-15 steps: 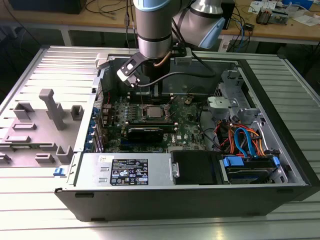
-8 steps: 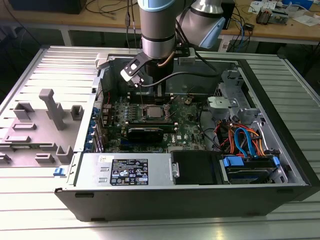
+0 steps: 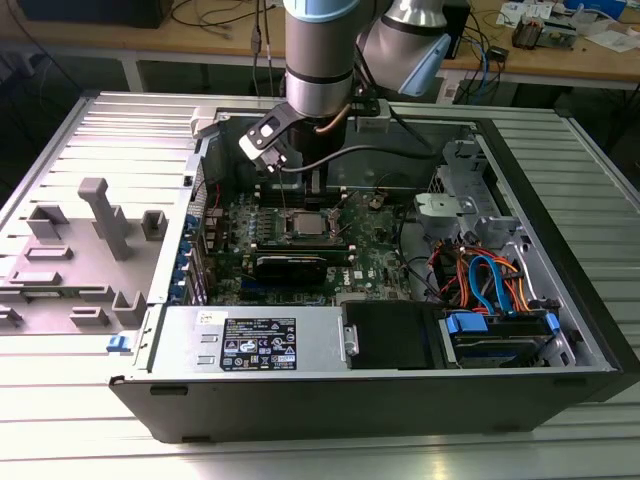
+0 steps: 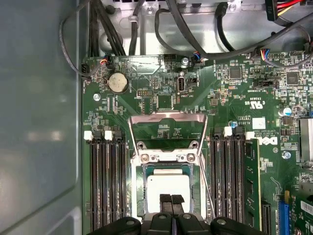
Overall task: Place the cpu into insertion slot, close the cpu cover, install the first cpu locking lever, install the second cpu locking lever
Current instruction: 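Close the cpu cover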
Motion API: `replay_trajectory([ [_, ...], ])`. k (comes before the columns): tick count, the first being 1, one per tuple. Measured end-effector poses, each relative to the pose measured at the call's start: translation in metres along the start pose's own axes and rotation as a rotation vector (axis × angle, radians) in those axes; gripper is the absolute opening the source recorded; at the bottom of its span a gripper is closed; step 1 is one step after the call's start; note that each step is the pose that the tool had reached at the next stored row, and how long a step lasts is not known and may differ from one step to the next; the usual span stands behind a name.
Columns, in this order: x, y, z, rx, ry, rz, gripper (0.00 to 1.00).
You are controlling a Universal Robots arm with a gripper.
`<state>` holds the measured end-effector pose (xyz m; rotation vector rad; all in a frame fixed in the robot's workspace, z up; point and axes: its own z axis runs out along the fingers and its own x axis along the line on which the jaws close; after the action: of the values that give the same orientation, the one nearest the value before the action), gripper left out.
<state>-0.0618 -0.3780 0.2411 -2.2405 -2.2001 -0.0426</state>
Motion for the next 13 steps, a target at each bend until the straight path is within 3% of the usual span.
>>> replay_trajectory([
  [6, 0.0001, 0.0001, -0.0007, 0.0005, 0.0001, -0.002, 0.11],
  [8, 0.0001, 0.0001, -0.0007, 0.0011, 0.0006, -0.032, 0.11],
  [10, 0.0, 0.0001, -0.0007, 0.0012, 0.0009, -0.036, 0.11],
  [13, 0.0002, 0.0002, -0.0097, 0.0012, 0.0008, -0.036, 0.11],
])
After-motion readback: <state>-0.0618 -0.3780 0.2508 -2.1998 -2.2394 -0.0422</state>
